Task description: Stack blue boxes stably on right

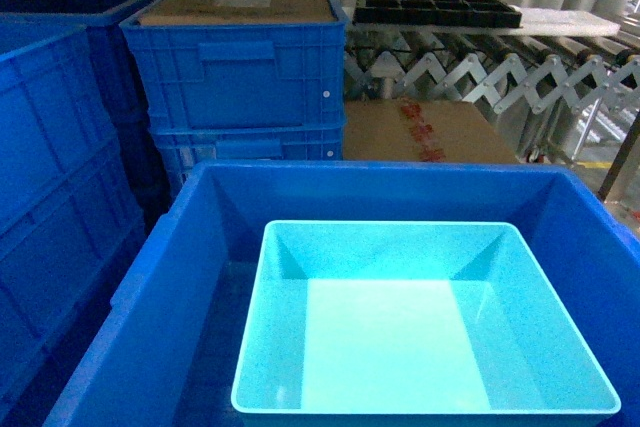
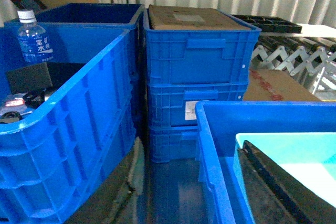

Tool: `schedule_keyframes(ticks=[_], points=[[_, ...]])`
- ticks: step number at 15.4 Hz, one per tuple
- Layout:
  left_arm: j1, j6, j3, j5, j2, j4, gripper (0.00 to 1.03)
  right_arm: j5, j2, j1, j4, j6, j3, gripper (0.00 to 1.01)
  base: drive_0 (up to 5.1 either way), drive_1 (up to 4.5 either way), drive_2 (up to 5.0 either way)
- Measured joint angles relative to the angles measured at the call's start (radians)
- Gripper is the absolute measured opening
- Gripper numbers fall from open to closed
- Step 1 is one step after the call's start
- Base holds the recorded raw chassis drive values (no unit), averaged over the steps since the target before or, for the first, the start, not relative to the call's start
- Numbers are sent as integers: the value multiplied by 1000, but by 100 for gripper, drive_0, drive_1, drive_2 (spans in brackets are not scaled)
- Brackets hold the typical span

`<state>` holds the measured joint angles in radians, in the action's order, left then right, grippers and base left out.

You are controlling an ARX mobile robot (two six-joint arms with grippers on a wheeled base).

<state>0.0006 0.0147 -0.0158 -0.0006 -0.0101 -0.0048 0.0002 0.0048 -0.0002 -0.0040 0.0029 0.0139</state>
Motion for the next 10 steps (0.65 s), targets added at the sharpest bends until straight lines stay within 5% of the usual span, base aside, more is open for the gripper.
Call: schedule_keyframes(ticks=[3,4,10], points=[[0,0,0,0,0,0,92,0,0,0,0,0,0,98,0,0,0],[0,-1,0,0,0,0,99,0,0,0,0,0,0,97,0,0,0],[0,-1,0,0,0,0,98,0,0,0,0,0,0,98,0,0,0]])
